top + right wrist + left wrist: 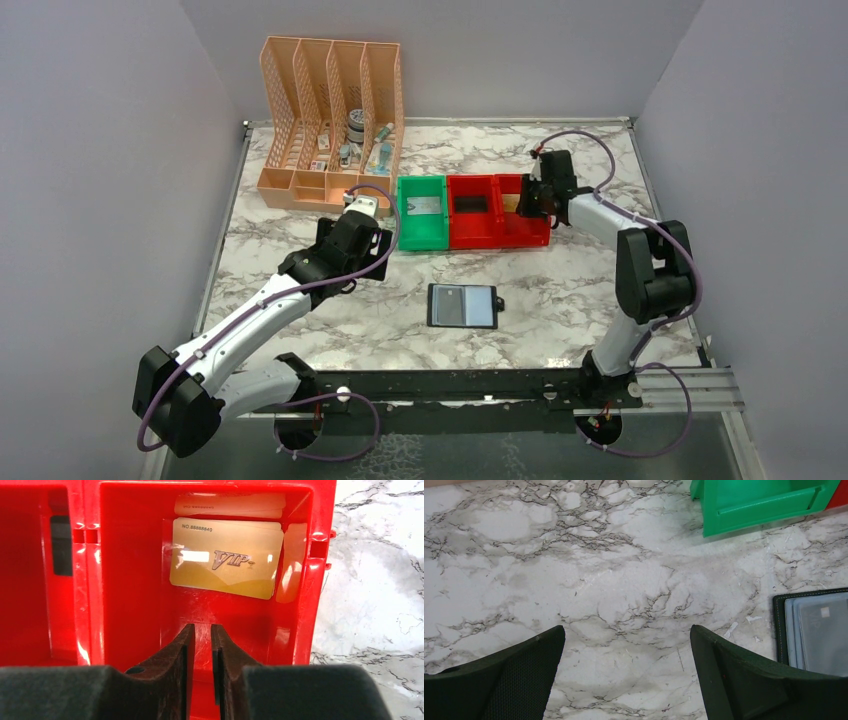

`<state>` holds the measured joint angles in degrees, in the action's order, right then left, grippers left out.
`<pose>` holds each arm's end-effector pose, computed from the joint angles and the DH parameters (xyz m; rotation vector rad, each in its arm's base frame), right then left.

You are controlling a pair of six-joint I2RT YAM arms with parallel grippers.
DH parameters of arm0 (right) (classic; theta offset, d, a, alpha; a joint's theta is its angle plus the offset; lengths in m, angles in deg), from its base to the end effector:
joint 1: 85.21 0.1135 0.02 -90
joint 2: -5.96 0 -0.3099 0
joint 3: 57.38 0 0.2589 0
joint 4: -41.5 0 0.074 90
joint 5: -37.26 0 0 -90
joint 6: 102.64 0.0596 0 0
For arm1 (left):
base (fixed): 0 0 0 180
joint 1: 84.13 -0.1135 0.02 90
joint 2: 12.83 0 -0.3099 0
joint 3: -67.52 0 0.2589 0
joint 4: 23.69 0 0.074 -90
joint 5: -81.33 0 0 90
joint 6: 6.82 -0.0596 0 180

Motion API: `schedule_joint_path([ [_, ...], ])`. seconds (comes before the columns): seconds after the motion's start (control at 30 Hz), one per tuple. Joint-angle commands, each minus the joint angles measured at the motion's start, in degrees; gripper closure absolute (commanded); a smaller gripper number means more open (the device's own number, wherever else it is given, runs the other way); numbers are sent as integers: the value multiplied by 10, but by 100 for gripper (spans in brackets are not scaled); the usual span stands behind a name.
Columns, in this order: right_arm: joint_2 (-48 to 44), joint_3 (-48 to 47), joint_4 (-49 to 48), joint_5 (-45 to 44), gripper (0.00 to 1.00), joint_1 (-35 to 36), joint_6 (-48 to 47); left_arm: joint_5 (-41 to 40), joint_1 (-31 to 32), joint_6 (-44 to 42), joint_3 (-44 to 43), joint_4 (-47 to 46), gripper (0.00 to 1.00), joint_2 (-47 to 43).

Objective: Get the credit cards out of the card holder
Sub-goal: Adjust the credit card in the storage box.

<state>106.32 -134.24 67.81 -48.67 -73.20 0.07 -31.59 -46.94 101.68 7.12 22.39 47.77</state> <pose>0.3897 0.0872 0.2132 -0.0169 2.4570 0.2777 0.1860 -0.1120 0.2894 0.1882 2.2915 -0.0186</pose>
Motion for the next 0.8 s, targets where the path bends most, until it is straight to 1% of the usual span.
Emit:
schedule_joint_path([
  [0.0,19,-24,11,-63,81,9,2,10,-3,-4,2,3,1,0],
  [0.33,64,-36,-8,-113,81,34,9,6,-3,-5,2,4,1,0],
  [0.57,67,-29,-31,-177,81,40,36,8,-3,-5,2,3,1,1],
  [0.77,82,-37,-36,-195,81,40,39,10,-3,-6,2,3,1,5],
])
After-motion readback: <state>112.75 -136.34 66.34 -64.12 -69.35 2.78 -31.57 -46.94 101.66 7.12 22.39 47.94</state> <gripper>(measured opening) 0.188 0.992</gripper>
